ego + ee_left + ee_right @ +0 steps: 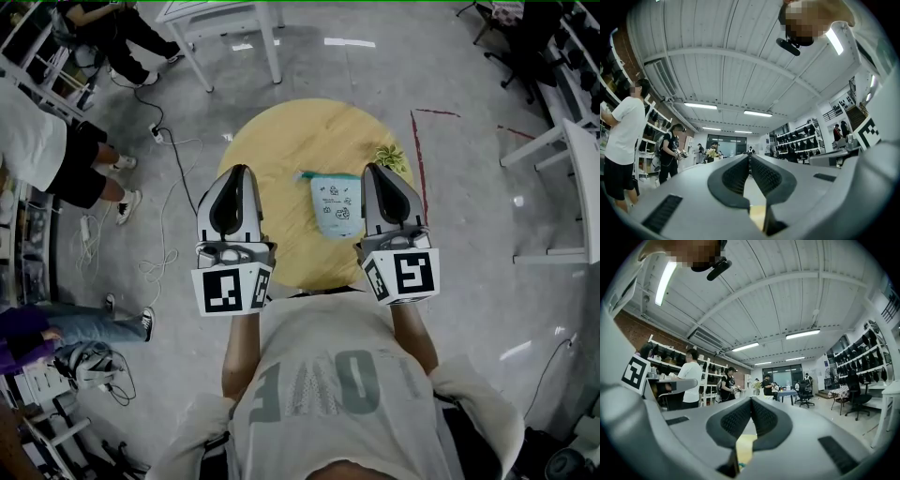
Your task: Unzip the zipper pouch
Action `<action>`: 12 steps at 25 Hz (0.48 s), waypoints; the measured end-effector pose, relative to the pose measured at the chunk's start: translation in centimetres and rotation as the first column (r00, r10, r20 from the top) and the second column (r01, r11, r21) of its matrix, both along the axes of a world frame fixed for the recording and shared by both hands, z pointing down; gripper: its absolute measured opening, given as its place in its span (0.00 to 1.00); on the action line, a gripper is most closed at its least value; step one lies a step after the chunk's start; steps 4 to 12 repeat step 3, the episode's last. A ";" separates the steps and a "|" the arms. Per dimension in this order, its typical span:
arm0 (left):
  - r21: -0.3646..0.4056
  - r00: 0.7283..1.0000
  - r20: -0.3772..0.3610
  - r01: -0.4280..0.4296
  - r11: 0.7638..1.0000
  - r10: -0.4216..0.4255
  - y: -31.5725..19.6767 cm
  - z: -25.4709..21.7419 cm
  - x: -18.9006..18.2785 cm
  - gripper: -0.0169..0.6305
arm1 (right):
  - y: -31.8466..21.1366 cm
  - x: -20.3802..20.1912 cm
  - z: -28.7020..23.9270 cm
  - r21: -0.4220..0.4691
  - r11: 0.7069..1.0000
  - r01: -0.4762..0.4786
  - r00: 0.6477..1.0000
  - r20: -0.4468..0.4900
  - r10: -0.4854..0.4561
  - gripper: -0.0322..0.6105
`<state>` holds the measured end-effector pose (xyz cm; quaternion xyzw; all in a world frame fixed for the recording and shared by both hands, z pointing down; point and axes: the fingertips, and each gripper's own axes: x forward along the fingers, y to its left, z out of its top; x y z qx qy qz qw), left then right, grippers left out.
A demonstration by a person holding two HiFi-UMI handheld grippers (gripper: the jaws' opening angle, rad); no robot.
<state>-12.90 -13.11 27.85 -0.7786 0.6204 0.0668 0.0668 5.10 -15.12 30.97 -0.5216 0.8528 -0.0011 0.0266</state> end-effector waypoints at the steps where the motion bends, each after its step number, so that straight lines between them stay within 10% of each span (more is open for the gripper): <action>1: 0.000 1.000 0.000 0.003 1.000 -0.003 0.0 0.0 -0.1 0.09 | 0.0 0.1 0.1 -0.002 1.000 -0.001 1.000 0.002 0.001 0.10; 12: 0.001 1.000 0.000 0.008 1.000 -0.008 0.0 0.1 -0.2 0.09 | 0.0 0.3 0.2 -0.005 1.000 -0.002 1.000 0.005 0.002 0.10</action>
